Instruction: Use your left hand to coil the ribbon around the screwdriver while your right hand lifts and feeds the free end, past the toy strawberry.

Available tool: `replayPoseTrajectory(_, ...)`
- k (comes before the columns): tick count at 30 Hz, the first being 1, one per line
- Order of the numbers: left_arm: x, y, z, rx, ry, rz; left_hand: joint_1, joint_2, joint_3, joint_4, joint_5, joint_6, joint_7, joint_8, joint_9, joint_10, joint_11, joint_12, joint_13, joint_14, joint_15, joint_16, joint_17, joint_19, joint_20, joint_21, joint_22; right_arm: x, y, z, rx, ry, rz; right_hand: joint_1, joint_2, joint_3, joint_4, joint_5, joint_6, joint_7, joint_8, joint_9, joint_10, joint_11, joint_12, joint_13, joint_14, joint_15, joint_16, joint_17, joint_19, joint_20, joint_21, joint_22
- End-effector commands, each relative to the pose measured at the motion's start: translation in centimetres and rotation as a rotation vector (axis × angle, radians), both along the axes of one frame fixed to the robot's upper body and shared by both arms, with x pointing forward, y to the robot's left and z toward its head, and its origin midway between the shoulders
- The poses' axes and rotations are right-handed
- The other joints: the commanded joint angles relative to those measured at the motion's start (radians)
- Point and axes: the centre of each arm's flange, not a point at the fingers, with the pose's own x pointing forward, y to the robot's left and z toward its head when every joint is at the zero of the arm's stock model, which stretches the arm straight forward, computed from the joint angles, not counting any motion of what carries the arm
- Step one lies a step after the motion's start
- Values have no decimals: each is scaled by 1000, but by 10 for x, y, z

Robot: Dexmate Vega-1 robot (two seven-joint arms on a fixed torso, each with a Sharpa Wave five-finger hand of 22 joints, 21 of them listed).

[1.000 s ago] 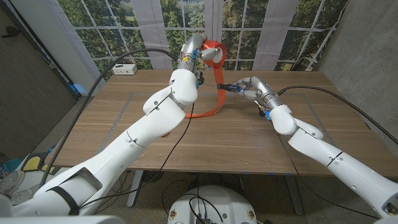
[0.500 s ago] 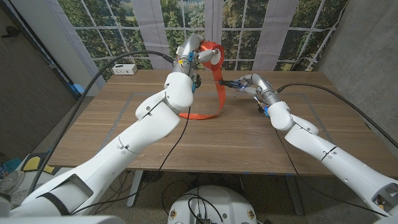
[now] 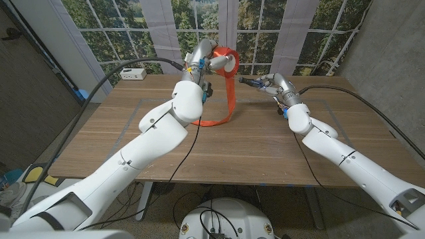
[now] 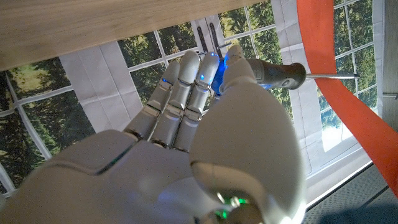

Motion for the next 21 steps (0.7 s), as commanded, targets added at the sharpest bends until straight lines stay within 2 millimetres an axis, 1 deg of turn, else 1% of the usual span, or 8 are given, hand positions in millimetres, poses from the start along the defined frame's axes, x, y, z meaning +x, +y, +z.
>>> replayPoseTrajectory(1, 12, -15, 3, 96, 78, -31, 78, 73, 35, 8, 6, 180, -118, 4, 17, 230, -232, 42, 173, 198, -258, 5, 97, -4, 0, 10, -2, -4, 3, 8, 81, -49, -10, -13, 33, -3, 3, 7, 240, 53, 2, 67, 15, 3, -4, -4, 4, -97, 11, -8, 1, -14, 10, -1)
replayPoseTrajectory(2, 13, -17, 2, 102, 84, -36, 79, 73, 35, 7, 7, 181, -118, 4, 18, 229, -233, 42, 175, 198, -260, 5, 97, -4, 0, 12, -3, -5, 3, 8, 97, -50, -26, -12, 33, -3, 3, 7, 241, 54, 2, 67, 17, 3, -4, -5, 5, -97, 12, -10, 1, -14, 11, -2)
replayPoseTrajectory(9, 21, -24, -3, 129, 124, -48, 80, 73, 35, 7, 7, 181, -119, 2, 22, 231, -233, 44, 182, 196, -258, 4, 101, -8, 0, 22, -7, -3, 0, 10, 166, -26, 16, -10, 31, -5, 1, 7, 246, 56, 2, 68, 23, 5, -5, -9, 12, -96, 22, -18, 3, -10, 19, -4)
replayPoseTrajectory(13, 21, -24, -6, 121, 129, -48, 80, 72, 36, 7, 7, 181, -117, 0, 23, 228, -234, 44, 186, 196, -260, 2, 101, -10, 1, 28, -10, 0, -1, 10, 217, 10, 74, -10, 30, -6, 0, 7, 248, 58, -1, 67, 29, 6, -5, -10, 13, -95, 26, -22, 5, -8, 24, -5)
replayPoseTrajectory(15, 20, -23, -7, 122, 129, -43, 81, 73, 36, 7, 7, 181, -116, -1, 24, 230, -228, 46, 189, 196, -259, 1, 102, -12, 1, 31, -12, 0, -1, 9, 226, 13, 92, -9, 30, -6, 0, 7, 248, 59, -2, 66, 30, 7, -6, -11, 13, -95, 28, -25, 5, -8, 26, -6)
replayPoseTrajectory(16, 21, -23, -8, 122, 134, -42, 81, 73, 36, 7, 7, 181, -117, -2, 24, 228, -232, 45, 191, 197, -258, 1, 103, -13, 1, 33, -13, 0, -1, 9, 228, 13, 94, -10, 29, -7, 0, 7, 248, 59, -2, 67, 28, 6, -6, -9, 14, -94, 30, -25, 2, -9, 26, -6)
replayPoseTrajectory(20, 24, -22, -14, 118, 154, -39, 82, 73, 37, 7, 7, 182, -118, -4, 25, 229, -233, 47, 195, 197, -258, 0, 103, -16, 0, 38, -15, 0, -3, 10, 243, 7, 98, -7, 31, -6, -2, 7, 247, 61, -4, 69, 27, 3, -5, -5, 11, -94, 36, -28, 1, -8, 31, -7)
replayPoseTrajectory(21, 25, -22, -16, 113, 165, -40, 82, 73, 36, 7, 7, 182, -117, -5, 25, 227, -234, 46, 196, 196, -258, 0, 104, -17, 0, 40, -16, 0, -4, 11, 251, 10, 104, -7, 31, -7, -2, 6, 249, 61, -3, 69, 27, 6, -5, -5, 12, -94, 38, -27, 1, -9, 32, -7)
